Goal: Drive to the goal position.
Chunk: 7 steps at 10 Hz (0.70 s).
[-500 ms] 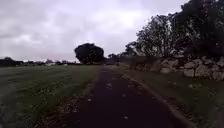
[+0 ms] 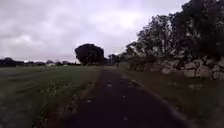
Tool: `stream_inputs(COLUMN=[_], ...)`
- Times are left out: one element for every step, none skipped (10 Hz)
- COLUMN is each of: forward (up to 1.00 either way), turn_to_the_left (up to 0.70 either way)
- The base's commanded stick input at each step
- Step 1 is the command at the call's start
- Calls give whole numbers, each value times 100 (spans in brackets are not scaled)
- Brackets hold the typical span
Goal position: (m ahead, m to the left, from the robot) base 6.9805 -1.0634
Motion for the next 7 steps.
stream_inputs(forward=[85, 85, 85, 85, 85, 85, 85], turn_to_the_left=[0, 2, 16, 29, 34, 34, 34])
